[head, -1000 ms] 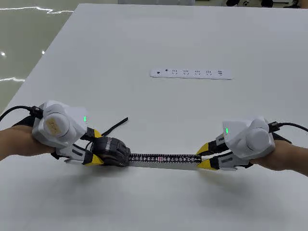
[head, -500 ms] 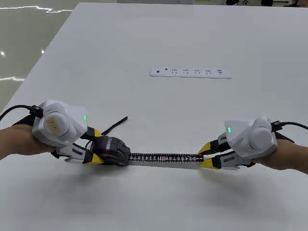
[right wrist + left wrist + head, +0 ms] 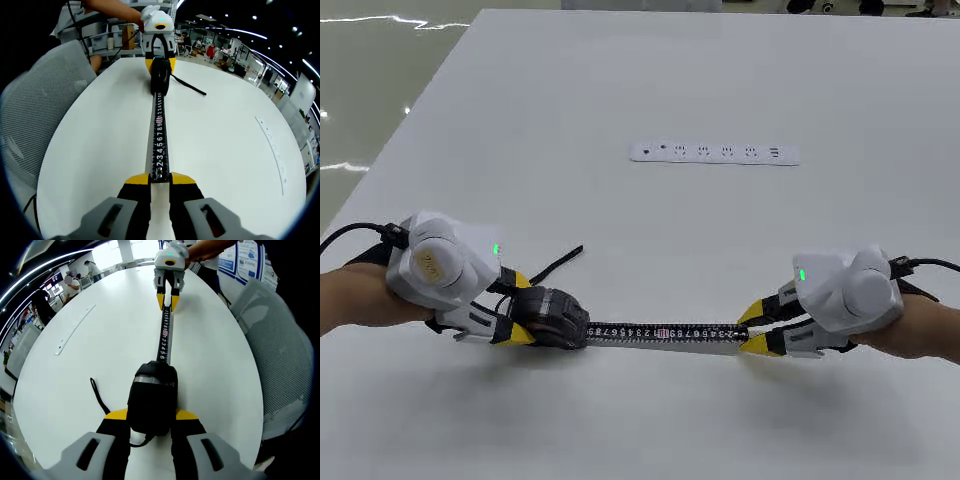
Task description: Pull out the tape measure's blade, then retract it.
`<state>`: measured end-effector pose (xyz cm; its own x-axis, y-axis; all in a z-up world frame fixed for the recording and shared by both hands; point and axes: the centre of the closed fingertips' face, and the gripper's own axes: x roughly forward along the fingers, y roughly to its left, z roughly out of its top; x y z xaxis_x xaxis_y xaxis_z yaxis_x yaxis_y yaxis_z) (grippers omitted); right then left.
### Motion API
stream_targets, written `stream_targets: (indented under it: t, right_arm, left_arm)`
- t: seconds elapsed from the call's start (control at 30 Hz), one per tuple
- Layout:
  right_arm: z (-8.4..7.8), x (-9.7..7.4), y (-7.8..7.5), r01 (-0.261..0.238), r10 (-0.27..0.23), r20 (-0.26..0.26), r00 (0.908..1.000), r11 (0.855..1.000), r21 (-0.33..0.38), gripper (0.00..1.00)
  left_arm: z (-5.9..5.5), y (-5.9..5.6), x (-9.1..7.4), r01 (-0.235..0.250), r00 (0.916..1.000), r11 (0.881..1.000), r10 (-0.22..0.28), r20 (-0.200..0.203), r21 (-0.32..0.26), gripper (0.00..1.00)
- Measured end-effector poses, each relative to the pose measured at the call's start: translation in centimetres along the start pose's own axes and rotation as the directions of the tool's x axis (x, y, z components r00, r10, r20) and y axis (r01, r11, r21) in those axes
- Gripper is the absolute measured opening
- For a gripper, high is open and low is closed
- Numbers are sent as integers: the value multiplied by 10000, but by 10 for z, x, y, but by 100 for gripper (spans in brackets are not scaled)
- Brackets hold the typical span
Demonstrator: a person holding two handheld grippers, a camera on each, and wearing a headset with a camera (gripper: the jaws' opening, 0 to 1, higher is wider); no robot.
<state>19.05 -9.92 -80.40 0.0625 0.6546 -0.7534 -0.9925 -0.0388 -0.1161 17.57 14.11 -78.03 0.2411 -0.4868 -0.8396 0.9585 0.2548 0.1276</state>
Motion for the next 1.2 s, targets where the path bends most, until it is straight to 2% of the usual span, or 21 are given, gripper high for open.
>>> stream_targets:
  t: [0.23, 0.37, 0.47, 0.77, 0.83, 0.93, 1.1, 1.2]
  right_arm:
    - [-1, -4, 2, -2, 2, -25, 10000, 10000, 28, 12]
    - [-1, -6, 3, 20, -20, -48, 10000, 10000, 31, 12]
    - [-3, -7, 3, 21, -21, -61, 10000, 10000, 39, 12]
    - [-7, -9, 3, 49, -48, -93, 9999, 10000, 61, 12]
    - [-9, -10, 2, 63, -63, -101, 9999, 10000, 56, 12]
    - [-8, -12, 4, 65, -64, -105, 9999, 10000, 73, 12]
    - [-12, -13, 2, 93, -92, -120, 9999, 9999, 117, 12]
    - [-15, -13, 2, 101, -100, -136, 9999, 9999, 126, 12]
  left_arm:
    - [5, -3, -1, -7, 10000, 10000, 7, -14, 19, 26]
    - [-2, 1, 1, -2, 10000, 10000, 2, -21, 11, 26]
    - [1, -1, 0, 3, 10000, 10000, -2, -29, 18, 26]
    - [3, -2, 0, -9, 10000, 10000, 9, -54, 20, 26]
    - [-2, 1, 1, -11, 10000, 10000, 11, -60, 25, 26]
    - [2, -2, 0, -7, 10000, 10000, 8, -64, 19, 26]
    - [-1, 1, 1, 0, 10000, 10000, 0, -79, 19, 26]
    - [1, -1, 0, 4, 10000, 10000, -4, -84, 18, 26]
